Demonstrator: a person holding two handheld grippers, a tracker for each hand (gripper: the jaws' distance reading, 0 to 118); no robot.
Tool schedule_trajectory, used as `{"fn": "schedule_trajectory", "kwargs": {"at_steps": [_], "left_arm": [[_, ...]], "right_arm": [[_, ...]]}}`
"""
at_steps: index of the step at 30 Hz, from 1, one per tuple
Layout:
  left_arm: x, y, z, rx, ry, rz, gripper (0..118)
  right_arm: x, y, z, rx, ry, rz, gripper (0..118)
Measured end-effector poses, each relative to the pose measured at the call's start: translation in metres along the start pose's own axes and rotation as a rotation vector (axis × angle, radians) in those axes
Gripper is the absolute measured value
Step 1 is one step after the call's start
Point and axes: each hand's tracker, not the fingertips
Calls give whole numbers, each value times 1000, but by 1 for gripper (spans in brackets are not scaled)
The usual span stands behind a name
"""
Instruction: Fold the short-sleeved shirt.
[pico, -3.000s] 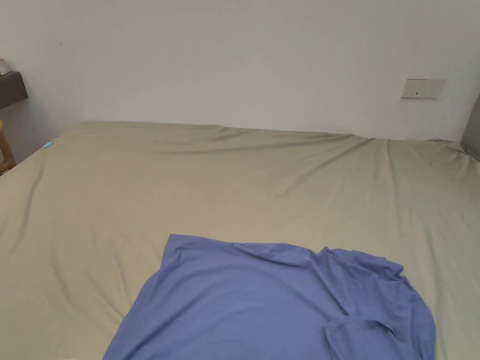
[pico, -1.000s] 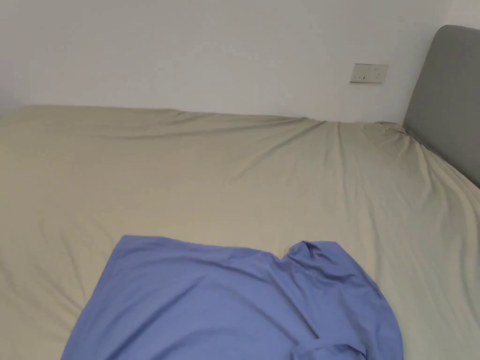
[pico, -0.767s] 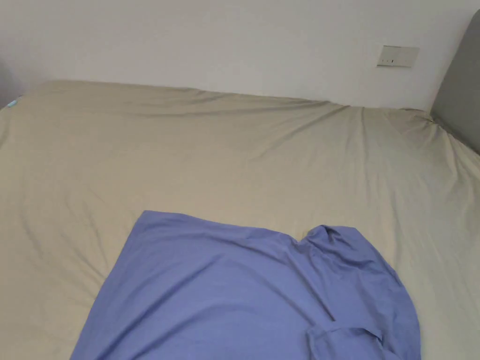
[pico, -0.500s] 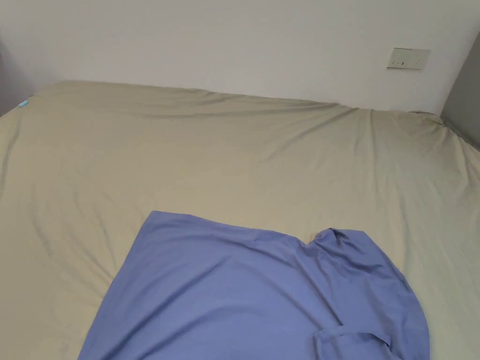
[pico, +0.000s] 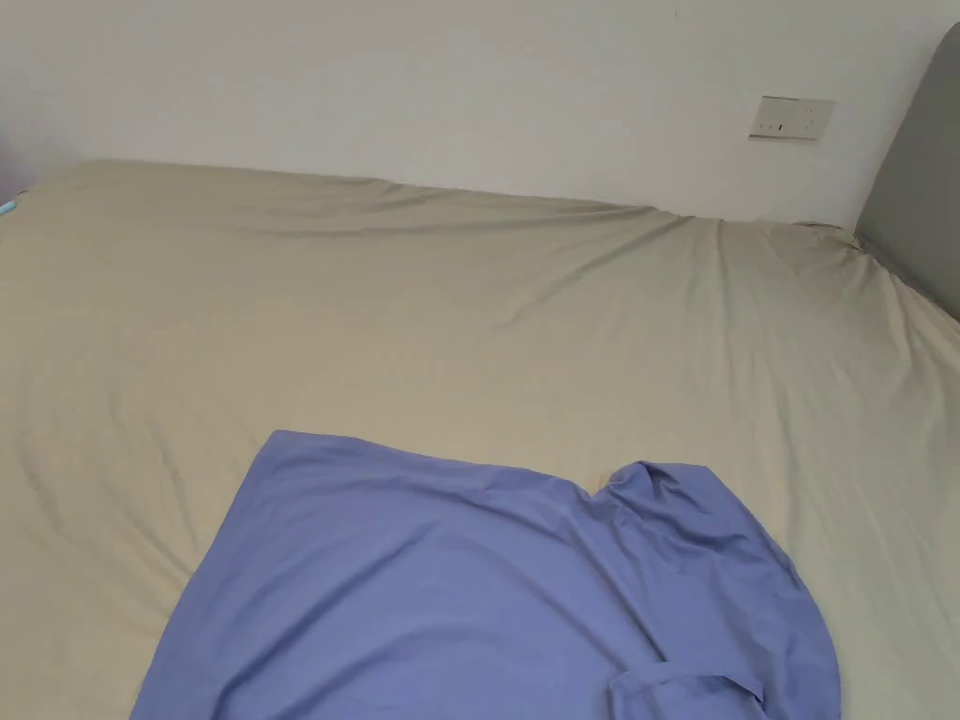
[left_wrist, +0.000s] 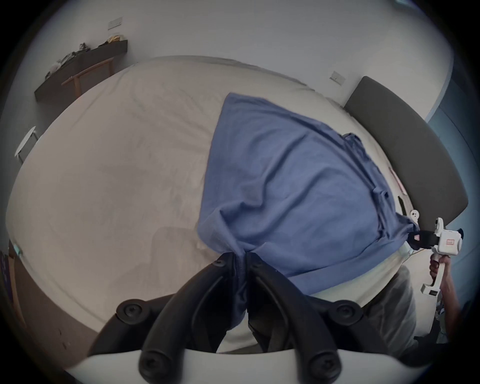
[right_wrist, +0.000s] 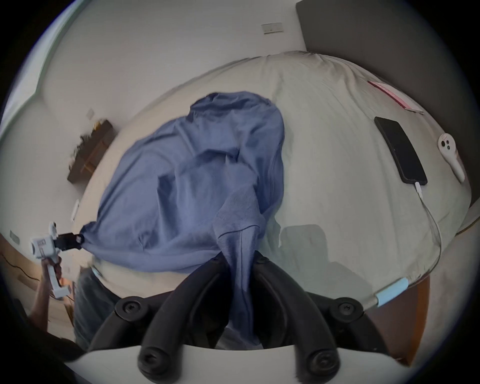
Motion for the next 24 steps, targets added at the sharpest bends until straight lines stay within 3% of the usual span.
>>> {"fn": "schedule_trajectory", "kwargs": {"at_steps": [4,10,15,16,17,18,19,20,24], "left_arm": [[6,47,-8,60,-59,49,8],[12,118,-61,35,-28,84,8],[10,145,-119,-11,36,197,11],[11,147,-129,-23,46,208,22],[11,146,-135,-33,74,209,40],[13,145,-139,-30,85,199,75],[13,141,-140,-26,75,199,102],[13,137,-138,-27,69,202,115],[10,118,-95,74,45,203,115]], "right_arm": [[1,38,-15,21,19,-24,15],[0,118,-63,34,41,-64,15],[-5,161,-124,-5,-57,-38,18],[-5,165,-136,-28,-69,-52,24],[-6,167,-144,-41,-109,-54,44],[-8,168,-148,-33,-134,-44,69],[-9,168,-149,-18,-174,-26,88],[-11,166,-145,0,-183,-5,95],[-20,156,-93,134,-236,105,95]]}}
